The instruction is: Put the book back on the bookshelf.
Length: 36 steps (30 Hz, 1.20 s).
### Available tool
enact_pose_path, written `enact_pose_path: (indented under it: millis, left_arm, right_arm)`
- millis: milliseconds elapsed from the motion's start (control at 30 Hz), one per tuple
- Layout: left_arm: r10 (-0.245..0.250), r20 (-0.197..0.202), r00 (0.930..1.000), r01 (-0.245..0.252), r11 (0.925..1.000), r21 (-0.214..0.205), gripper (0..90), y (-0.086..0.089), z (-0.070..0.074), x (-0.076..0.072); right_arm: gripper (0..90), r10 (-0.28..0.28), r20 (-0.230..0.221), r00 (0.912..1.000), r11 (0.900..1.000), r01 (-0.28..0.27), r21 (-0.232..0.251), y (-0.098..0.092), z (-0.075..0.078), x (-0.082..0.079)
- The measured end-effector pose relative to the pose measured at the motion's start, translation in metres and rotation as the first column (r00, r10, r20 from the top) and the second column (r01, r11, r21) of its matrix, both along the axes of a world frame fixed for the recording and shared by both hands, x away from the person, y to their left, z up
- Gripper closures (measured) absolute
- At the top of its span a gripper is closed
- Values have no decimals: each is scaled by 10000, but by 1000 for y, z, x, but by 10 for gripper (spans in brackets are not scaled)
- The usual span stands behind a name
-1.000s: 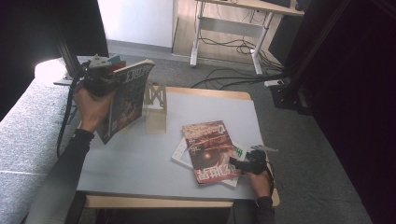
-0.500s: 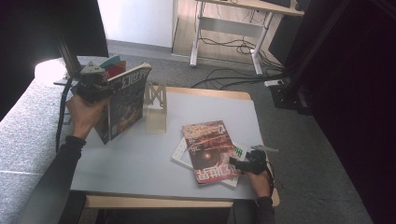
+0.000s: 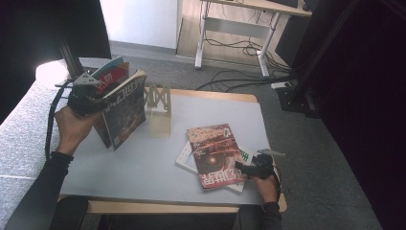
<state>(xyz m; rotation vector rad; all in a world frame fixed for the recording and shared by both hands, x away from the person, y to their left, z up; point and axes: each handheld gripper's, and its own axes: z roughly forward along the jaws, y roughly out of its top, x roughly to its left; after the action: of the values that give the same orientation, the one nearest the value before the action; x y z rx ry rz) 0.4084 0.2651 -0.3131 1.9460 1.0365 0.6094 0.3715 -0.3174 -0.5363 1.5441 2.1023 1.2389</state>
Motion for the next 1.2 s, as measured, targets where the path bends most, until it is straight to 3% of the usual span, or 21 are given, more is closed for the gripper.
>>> enact_pose_path:
  millis: [167,367,500,667,933,1200]
  left_arm:
    - [-131,-258,9996,128,9998,-123,753,-7,5,8]
    - [-79,-676,9977,112,9987,491,747,-23,4,21]
    - [-59,-943,9955,119,9979,636,749,-26,4,30]
    - [207,-1248,9920,-95,9959,901,814,-26,9,39]
    - [646,-1299,9894,-643,9979,63,825,-23,13,52]
    - [990,-1051,9895,-988,9951,72,824,-31,21,63]
  right_arm:
    - [0,-7,-1,10000,10000,7,9,0,0,0]
    - [0,3,16,10000,10000,-3,2,0,0,0]
    - [0,-11,28,10000,10000,11,12,0,0,0]
    - [0,-11,30,10000,10000,10,15,0,0,0]
    - [0,-7,29,10000,10000,7,22,0,0,0]
    - [0,4,25,10000,10000,-5,24,0,0,0]
